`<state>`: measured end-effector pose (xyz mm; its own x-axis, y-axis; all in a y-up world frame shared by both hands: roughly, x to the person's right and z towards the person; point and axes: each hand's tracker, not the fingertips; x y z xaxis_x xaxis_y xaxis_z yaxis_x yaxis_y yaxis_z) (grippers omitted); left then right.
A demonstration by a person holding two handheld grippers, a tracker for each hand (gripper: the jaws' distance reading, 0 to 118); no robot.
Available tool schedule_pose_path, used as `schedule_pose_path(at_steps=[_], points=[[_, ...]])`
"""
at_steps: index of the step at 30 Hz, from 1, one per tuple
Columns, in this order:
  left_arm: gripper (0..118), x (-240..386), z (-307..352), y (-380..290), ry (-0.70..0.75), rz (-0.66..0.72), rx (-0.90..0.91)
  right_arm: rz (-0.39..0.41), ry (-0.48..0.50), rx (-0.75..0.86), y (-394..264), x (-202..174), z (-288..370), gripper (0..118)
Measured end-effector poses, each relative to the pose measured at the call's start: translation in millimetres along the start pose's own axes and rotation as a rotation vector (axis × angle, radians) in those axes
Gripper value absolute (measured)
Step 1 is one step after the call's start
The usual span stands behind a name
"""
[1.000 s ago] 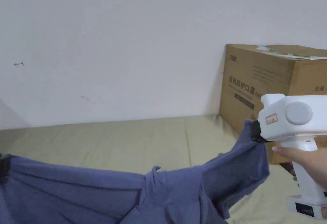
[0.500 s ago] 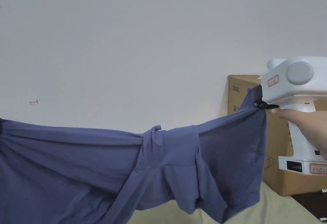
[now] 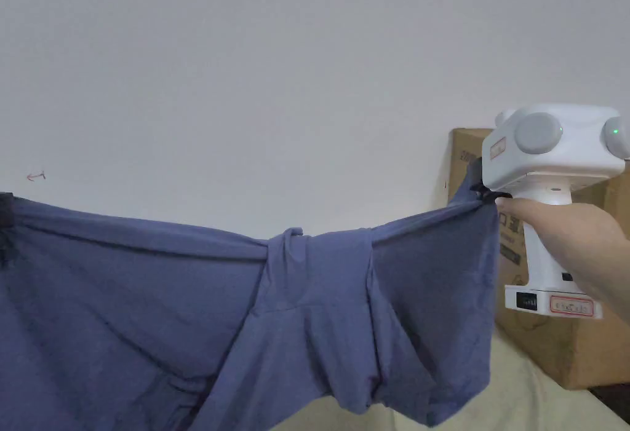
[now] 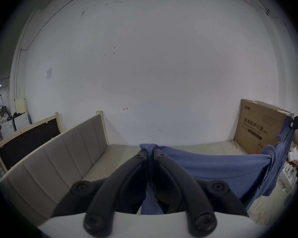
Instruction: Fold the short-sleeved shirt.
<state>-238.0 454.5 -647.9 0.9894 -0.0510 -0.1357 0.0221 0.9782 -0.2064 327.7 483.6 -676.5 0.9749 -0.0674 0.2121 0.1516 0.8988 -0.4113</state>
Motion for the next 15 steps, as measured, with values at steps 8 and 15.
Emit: schedule_pose_path(at_steps=[8,15], points=[[6,27.8,-55.2,-132.1,-0.045,-0.018,-0.201,-0.034,-0.006,-0.205,-129.0,12.5,-94.0,3],[6,31.7,11.2,-364.1,-0.165,0.024,-0.675,-0.158,0.072,-0.646,-360.3,73.7,-104.4,3]])
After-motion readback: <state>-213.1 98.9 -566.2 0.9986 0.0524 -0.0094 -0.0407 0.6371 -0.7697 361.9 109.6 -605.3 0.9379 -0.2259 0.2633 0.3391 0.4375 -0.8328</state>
